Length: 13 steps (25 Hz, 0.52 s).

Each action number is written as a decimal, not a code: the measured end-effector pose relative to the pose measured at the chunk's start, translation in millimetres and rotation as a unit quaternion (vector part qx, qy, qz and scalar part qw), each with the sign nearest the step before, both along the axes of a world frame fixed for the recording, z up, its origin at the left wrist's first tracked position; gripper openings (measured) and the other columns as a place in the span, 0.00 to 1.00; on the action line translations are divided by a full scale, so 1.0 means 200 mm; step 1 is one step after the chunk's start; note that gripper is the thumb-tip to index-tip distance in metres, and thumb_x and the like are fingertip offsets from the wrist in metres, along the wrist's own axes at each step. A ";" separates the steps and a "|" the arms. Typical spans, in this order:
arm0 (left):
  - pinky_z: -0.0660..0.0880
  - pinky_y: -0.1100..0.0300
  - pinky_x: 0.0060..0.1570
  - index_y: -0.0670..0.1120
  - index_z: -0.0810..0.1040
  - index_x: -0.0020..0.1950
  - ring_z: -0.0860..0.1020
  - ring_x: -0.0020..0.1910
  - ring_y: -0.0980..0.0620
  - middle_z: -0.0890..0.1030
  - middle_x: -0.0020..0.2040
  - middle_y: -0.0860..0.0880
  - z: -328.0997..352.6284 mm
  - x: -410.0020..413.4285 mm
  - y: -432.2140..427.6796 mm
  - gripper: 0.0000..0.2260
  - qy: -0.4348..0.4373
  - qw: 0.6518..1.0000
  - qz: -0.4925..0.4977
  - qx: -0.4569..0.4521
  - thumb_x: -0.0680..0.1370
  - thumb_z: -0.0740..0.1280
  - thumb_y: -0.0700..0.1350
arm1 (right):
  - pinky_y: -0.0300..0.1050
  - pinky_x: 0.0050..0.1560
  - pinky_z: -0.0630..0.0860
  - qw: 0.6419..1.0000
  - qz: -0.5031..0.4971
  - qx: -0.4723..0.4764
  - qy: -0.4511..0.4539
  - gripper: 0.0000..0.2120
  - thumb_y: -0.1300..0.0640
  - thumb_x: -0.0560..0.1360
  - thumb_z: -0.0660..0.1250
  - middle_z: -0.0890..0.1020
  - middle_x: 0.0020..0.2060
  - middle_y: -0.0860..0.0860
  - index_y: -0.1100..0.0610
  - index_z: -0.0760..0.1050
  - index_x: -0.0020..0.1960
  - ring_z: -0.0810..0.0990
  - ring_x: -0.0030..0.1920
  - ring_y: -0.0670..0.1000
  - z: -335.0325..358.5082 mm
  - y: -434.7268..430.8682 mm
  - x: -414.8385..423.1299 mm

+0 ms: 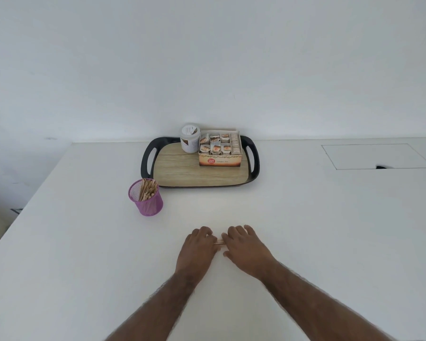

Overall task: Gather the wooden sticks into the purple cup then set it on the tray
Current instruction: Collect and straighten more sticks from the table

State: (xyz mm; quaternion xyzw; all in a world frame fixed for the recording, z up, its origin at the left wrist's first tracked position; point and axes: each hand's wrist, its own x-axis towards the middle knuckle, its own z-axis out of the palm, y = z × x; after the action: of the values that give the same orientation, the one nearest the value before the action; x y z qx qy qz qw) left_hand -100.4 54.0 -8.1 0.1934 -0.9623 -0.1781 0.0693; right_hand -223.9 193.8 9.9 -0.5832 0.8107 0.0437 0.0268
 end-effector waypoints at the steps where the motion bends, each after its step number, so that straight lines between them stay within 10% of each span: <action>1: 0.69 0.57 0.59 0.50 0.83 0.59 0.75 0.57 0.50 0.77 0.59 0.53 0.01 -0.01 0.00 0.10 0.000 1.000 -0.005 -0.010 0.83 0.64 0.49 | 0.57 0.69 0.68 1.000 0.000 -0.010 0.007 0.16 0.49 0.82 0.60 0.77 0.59 0.55 0.57 0.75 0.63 0.76 0.60 0.57 0.00 -0.01 0.01; 7: 0.67 0.57 0.50 0.50 0.82 0.51 0.74 0.48 0.50 0.77 0.48 0.53 -0.01 -0.03 0.00 0.09 -0.001 0.999 -0.023 -0.031 0.83 0.62 0.47 | 0.48 0.42 0.75 0.999 -0.038 -0.010 0.013 0.05 0.62 0.71 0.70 0.79 0.40 0.50 0.53 0.77 0.41 0.78 0.41 0.53 0.06 -0.03 0.08; 13: 0.68 0.58 0.50 0.50 0.79 0.49 0.74 0.48 0.50 0.76 0.48 0.52 -0.01 -0.03 -0.01 0.07 -0.011 1.000 -0.024 -0.014 0.83 0.62 0.45 | 0.52 0.53 0.69 0.999 -0.046 -0.011 -0.005 0.10 0.66 0.78 0.58 0.76 0.52 0.54 0.56 0.75 0.53 0.75 0.53 0.56 0.06 -0.05 0.09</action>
State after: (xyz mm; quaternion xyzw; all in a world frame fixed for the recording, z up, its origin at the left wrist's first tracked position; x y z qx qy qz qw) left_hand -106.7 51.9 -10.8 0.1708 -0.9698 -0.1641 0.0575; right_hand -206.5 184.4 21.1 -0.5461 0.8368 0.0308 0.0261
